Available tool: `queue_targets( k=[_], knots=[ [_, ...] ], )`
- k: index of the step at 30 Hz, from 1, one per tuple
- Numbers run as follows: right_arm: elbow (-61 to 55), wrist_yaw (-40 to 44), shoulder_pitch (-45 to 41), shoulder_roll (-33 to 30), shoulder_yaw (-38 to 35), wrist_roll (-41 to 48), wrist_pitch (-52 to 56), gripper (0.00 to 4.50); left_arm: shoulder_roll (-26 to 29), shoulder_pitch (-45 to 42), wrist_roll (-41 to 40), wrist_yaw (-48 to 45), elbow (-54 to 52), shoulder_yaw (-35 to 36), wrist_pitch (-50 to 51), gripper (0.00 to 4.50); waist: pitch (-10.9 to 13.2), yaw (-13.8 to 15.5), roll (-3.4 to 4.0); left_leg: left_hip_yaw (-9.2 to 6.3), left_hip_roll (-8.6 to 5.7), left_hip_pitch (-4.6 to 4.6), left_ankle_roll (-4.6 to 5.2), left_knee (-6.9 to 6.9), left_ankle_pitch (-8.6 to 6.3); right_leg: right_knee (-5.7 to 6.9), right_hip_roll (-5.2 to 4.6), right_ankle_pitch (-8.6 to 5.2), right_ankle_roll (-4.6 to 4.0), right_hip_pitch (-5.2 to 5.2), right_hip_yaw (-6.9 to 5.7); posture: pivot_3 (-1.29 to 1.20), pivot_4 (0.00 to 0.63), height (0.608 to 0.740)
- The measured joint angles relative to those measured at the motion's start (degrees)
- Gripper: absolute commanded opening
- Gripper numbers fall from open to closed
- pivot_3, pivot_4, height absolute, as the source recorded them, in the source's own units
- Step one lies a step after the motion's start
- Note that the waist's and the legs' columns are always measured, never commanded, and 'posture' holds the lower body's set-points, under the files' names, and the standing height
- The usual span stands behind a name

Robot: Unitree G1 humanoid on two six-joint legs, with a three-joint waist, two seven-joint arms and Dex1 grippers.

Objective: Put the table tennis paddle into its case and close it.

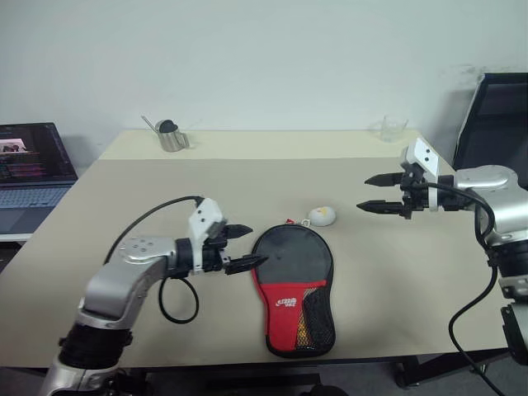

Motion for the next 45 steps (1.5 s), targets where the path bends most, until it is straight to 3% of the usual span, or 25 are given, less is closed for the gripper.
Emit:
queue_targets(
  k=[9, 19, 24, 30, 45],
  knots=[
    [5.3, 1.8, -2.5, 4.1, 2.1, -3.1, -4.2, 3.76, -15.0, -6.4, 8.6, 8.1, 18.0, -7.7, -11.0, 4.26, 0.0, 0.3, 0.00, 0.07, -0.08, -0.14, 0.00, 0.06, 0.00, -0.07, -0.01, 0.02, 0.04, -0.02, 0.04, 0.00, 0.150, 0.740],
    [12.7, -2.7, -6.6, 9.2, 2.2, -5.6, -7.5, 3.76, -21.1, -10.1, 12.3, 8.5, 24.7, -11.5, -14.0, 4.26, 0.0, 0.0, 0.02, 0.09, -0.06, -0.03, 0.00, 0.08, 0.00, 0.06, 0.00, 0.03, 0.03, 0.01, 0.09, 0.00, 0.150, 0.740],
    [14.7, -3.5, -6.7, 9.6, 2.2, -6.7, -8.7, 3.76, -21.1, -6.8, 13.5, 9.2, 24.1, -12.5, -14.5, 4.26, 0.0, 0.0, 0.05, 0.08, -0.06, 0.02, 0.00, 0.06, 0.00, 0.06, -0.01, 0.03, 0.03, 0.06, 0.10, 0.00, 0.150, 0.740],
    [19.4, -6.5, -9.1, 12.3, 2.3, -8.3, -10.0, 3.76, -21.4, -7.9, 13.4, 10.5, 22.4, -11.6, -7.7, 4.26, 0.0, -0.1, 0.05, 0.19, -0.09, 0.43, 0.00, 0.11, 0.02, 0.46, 0.00, 0.01, 0.02, 0.21, 0.29, 0.00, 0.150, 0.740],
    [32.5, -16.6, -13.2, 18.4, 4.5, -16.6, -11.2, 3.76, -24.4, -8.6, 16.3, 14.6, 26.2, -12.2, -11.5, 4.39, 0.0, -0.1, 0.05, 0.41, -0.11, 0.59, 0.00, 0.20, 0.04, 0.76, -0.01, 0.01, 0.02, 0.19, 0.57, 0.00, 0.150, 0.740]
  ],
)
